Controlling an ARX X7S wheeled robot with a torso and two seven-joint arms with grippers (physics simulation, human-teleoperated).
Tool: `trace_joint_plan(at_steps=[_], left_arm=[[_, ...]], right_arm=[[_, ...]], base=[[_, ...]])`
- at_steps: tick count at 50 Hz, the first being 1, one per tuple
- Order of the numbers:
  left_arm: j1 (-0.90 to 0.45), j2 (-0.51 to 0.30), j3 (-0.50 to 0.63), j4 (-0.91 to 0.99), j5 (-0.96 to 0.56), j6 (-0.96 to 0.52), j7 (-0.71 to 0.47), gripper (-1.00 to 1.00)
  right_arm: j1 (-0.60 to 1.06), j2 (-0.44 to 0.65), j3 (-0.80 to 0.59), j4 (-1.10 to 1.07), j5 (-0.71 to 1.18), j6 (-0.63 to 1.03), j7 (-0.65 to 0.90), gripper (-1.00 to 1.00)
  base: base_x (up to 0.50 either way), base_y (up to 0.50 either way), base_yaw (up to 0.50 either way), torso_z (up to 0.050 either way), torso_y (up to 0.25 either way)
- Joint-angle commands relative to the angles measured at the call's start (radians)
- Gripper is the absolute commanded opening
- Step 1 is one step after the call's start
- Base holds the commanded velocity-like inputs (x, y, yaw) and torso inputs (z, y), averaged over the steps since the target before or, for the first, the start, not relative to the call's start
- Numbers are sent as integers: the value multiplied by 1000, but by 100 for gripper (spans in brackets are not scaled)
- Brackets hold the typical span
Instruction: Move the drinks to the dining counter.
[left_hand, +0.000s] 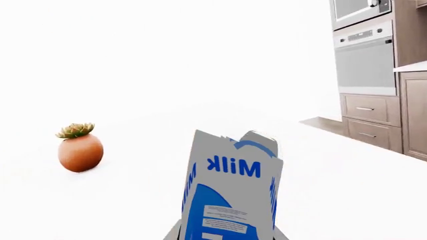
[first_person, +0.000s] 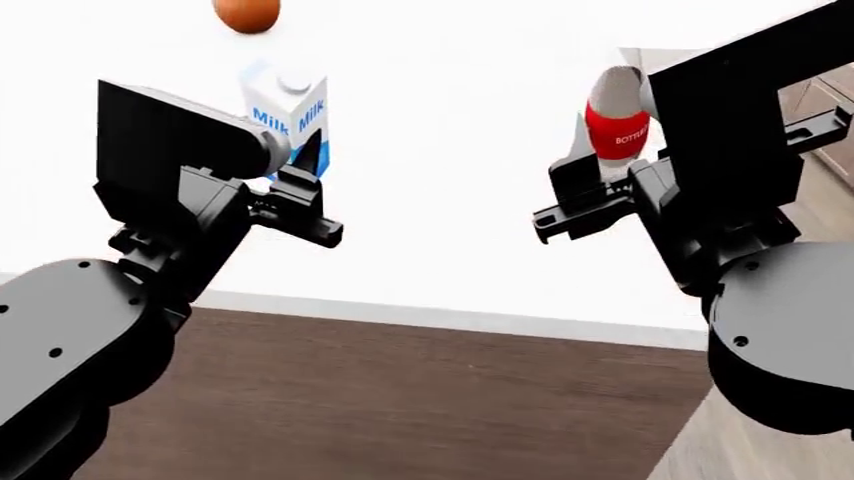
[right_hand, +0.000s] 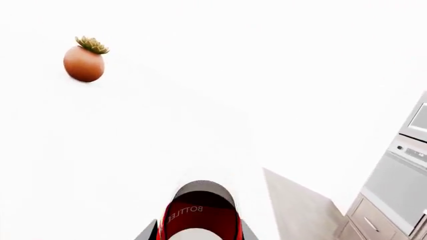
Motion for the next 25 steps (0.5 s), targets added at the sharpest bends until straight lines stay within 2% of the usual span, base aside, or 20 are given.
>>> trace_joint_plan(at_steps=[1,19,25], left_arm=[[-5,-1,-7,3,-1,9,-10,-100],[-7,-6,-11,3,-11,10,-14,-100],[0,-7,-8,4,-10,15,-16,-100]], right_arm=[[13,0,5,6,-29,9,12,-100],[31,-10,-12,17,-34,18,19,-100],[23,-6,-9,12,-27,11,22,-100]], base=[[-58,351,0,0,10],[-55,457,0,1,2],[0,0,0,0,3]])
